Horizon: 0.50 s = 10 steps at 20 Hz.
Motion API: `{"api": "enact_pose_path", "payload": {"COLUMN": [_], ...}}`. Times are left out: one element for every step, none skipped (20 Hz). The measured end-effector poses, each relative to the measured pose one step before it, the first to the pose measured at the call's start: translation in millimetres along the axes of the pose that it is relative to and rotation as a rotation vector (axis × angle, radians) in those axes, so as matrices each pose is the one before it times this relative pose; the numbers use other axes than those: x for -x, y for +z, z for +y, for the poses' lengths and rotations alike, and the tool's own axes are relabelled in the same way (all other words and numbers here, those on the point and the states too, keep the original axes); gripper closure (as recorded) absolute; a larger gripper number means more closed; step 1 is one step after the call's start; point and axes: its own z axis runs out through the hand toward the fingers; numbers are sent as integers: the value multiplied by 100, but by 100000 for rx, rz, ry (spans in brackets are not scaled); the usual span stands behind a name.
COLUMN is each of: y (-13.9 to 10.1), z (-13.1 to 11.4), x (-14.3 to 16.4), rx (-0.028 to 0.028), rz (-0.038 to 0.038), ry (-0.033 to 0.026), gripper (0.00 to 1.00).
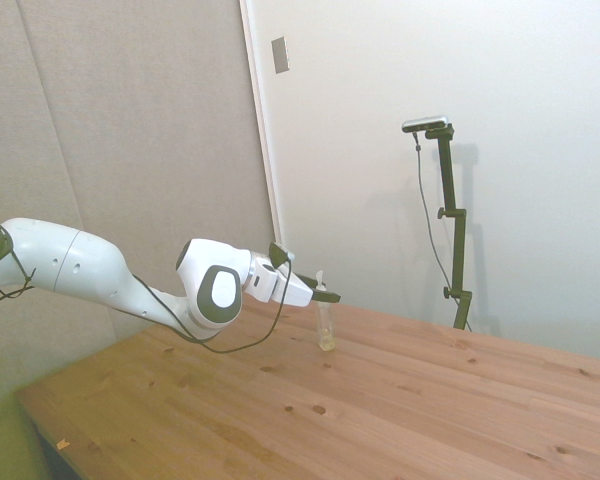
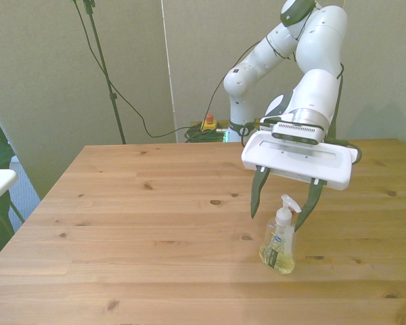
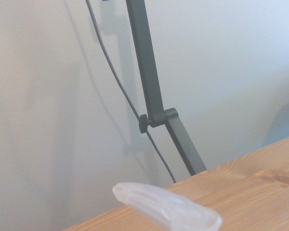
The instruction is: Stand the sanitizer
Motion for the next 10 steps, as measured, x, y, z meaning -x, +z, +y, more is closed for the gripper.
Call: {"api": "enact_pose_path", "payload": {"y": [-109, -175, -209, -215, -215, -233, -278, -265, -289, -284], "z": [-66, -65, -54, -36, -23, 8, -15, -41, -88, -100], "x": [260, 307, 196, 20, -211, -293, -296, -225, -69, -21], "rx": [-103, 37, 563, 1282, 1433, 1584, 1350, 1294, 1329, 1433], "rz": [-902, -1482, -1752, -1871, -1796, -2088, -2198, -2404, -3055, -3305], "ry": [-570, -770, -719, -709, -419, -642, -609, -791, -1063, -1068], "gripper": [0, 0, 0, 0, 0, 0, 0, 0, 0, 0]}}
